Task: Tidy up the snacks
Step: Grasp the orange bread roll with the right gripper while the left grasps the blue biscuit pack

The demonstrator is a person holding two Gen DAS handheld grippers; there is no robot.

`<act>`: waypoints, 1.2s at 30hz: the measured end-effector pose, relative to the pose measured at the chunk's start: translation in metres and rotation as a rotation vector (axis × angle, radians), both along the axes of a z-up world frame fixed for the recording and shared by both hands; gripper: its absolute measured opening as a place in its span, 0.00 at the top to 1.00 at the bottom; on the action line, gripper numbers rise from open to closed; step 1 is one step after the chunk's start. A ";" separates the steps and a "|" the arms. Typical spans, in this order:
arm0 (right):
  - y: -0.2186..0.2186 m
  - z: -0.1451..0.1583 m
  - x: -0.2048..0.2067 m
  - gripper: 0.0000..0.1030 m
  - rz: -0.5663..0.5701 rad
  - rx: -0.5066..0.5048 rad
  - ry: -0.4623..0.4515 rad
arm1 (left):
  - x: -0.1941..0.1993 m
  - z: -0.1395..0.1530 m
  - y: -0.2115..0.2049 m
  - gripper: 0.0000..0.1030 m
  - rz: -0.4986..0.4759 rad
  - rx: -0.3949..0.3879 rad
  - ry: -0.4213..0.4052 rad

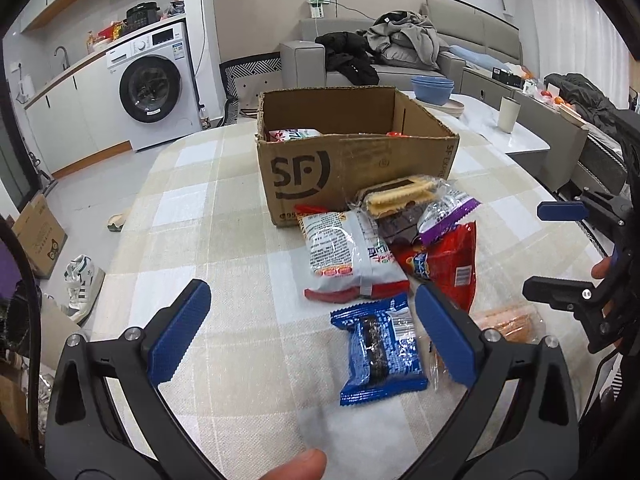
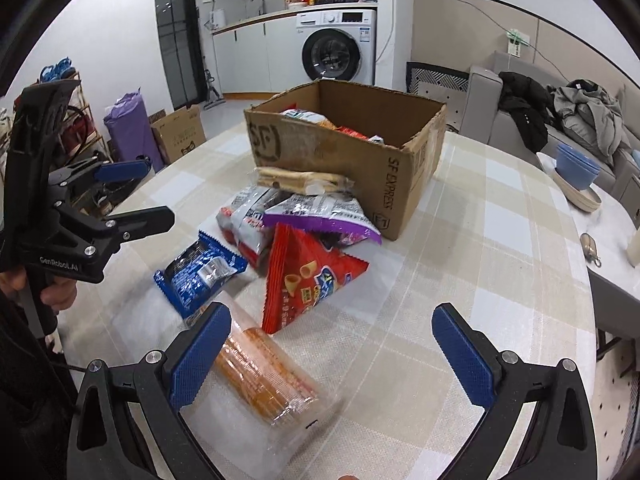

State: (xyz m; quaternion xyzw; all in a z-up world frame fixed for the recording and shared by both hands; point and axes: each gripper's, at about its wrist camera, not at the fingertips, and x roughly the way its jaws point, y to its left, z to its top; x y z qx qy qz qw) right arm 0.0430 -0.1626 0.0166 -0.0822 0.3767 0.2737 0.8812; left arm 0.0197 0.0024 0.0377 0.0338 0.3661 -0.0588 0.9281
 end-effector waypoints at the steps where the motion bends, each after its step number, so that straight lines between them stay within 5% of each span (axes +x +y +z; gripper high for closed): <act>1: 0.001 -0.001 -0.001 0.01 0.013 -0.005 0.002 | -0.001 -0.001 0.000 0.01 -0.003 -0.003 0.005; 25: 0.037 -0.051 -0.008 0.01 0.161 -0.180 0.096 | 0.016 -0.057 -0.027 0.01 -0.107 0.076 0.178; 36: 0.023 -0.044 -0.003 0.01 0.136 -0.135 0.083 | 0.026 -0.075 -0.030 0.01 -0.104 0.093 0.221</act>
